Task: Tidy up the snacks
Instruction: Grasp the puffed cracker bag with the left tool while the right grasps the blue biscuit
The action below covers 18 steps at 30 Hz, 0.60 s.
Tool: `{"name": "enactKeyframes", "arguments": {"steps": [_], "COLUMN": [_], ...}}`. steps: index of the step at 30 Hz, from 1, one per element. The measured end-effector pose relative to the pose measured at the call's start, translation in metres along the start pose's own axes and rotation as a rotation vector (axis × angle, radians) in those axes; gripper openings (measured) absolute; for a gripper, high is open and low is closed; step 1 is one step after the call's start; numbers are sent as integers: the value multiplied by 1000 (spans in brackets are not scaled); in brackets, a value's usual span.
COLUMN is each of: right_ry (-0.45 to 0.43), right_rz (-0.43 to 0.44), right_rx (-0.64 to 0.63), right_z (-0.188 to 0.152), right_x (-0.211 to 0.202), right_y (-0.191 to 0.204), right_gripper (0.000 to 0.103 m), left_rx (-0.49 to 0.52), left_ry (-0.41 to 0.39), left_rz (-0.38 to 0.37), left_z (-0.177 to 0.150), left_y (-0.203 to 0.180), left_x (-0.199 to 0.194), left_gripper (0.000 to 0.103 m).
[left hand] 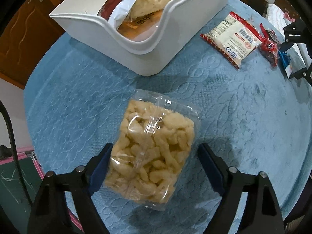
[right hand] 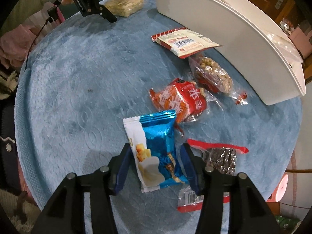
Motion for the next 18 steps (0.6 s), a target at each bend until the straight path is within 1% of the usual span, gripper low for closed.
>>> {"name": "enactKeyframes", "arguments": {"steps": [1,3,8,11,14,18], "right_ry": [1,-1,-13,-31,-59,-110], "right_rz": [-1,-13,-43,-72,-119,-165], "right_rx": [-2,-7,-16,-8,11,39], "right_z": [3,5,12,15,19,30], "right_x": [-1,-2,-7,-14,-23,-43], "right_y": [3,7,20,25,26,32], "right_gripper": [46,44,36,34,34,34], "left_rx": [3,10,16,10,-35,-122], "left_ry": [-4,-15,-28,-35,-44,-77], "left_rz": [1,5,28,58,117,163], "left_z": [-1,-6,-11,-14,-16,-17], "left_y": [-1,-4,-10,-22,-28,-40], "left_x": [-1,-6,-11,-17,-25,-45], "left_gripper": [77,65,63,63,63,63]}}
Point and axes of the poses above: each gripper's, at about its wrist camera, not at the fingertips, and x roughly the way its jaws point, y to its left, z to its top, the point moved 4 cm from there along x, roughly the way its jaws point, and after that the axes turned 12 degrees about -y, right-handed, at the moved point
